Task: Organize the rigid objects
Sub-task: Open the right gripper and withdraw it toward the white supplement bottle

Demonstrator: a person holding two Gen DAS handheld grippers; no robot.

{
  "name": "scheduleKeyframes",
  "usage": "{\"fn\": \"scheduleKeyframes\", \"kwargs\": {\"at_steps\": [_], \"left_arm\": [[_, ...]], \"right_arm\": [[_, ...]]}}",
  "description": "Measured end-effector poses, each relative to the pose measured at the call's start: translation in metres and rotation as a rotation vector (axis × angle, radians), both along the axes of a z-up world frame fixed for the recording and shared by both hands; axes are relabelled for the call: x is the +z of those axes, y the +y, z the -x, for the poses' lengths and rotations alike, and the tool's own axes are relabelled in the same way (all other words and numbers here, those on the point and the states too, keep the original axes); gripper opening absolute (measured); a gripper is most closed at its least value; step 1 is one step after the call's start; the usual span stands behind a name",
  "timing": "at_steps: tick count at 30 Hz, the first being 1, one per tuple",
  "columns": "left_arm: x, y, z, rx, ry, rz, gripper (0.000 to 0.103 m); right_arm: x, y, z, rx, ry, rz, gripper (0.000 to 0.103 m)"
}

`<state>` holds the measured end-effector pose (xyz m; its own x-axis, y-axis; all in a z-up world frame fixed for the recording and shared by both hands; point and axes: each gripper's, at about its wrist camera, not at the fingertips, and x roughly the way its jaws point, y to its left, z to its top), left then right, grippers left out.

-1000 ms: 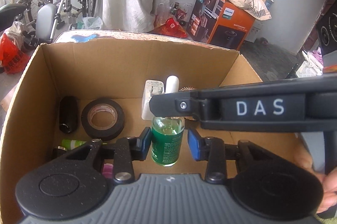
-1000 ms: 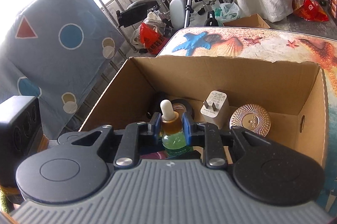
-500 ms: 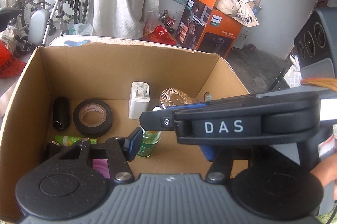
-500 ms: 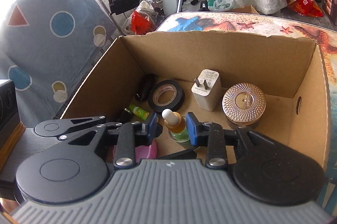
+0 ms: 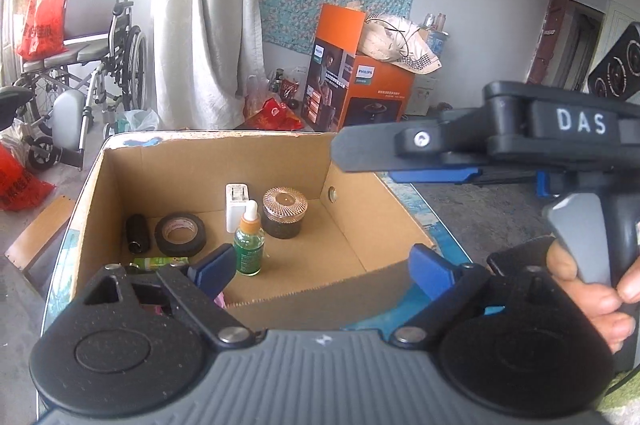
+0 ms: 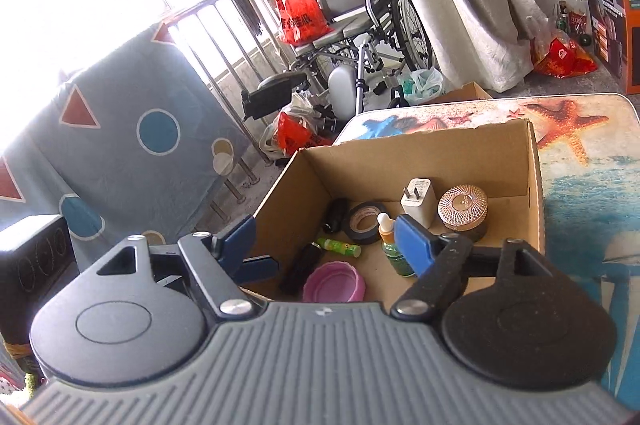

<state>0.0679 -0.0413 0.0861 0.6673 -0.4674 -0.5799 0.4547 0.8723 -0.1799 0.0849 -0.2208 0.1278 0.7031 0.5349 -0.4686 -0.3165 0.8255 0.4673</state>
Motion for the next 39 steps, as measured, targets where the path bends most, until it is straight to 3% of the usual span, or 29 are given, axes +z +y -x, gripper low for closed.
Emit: {"fn": "scheduleKeyframes", "kwargs": {"at_steps": [4, 8, 12, 16, 23, 29, 39], "left_arm": [[0.007, 0.01, 0.036, -0.011, -0.027, 0.002, 0.099], [0.013, 0.021, 0.065, -0.007, -0.065, 0.024, 0.103], [0.01, 0.032, 0.084, 0.028, -0.1, 0.011, 0.103], [-0.002, 0.038, 0.091, 0.109, -0.105, -0.068, 0.103], [-0.026, 0.053, 0.097, 0.219, -0.037, -0.126, 0.103], [-0.029, 0.056, 0.097, 0.311, -0.075, -0.238, 0.103], [-0.04, 0.058, 0.09, 0.289, -0.06, -0.258, 0.103]], "right_arm": [[0.015, -0.007, 0.054, -0.058, -0.066, -0.036, 0.101], [0.017, -0.006, 0.1, -0.101, -0.099, -0.029, 0.102], [0.009, 0.009, 0.125, -0.13, -0.088, 0.051, 0.102], [-0.007, 0.029, 0.128, -0.125, -0.048, 0.146, 0.102], [-0.035, 0.063, 0.13, -0.191, -0.045, 0.344, 0.102], [-0.039, 0.078, 0.133, -0.231, -0.077, 0.43, 0.102], [-0.029, 0.088, 0.134, -0.234, -0.143, 0.528, 0.102]]}}
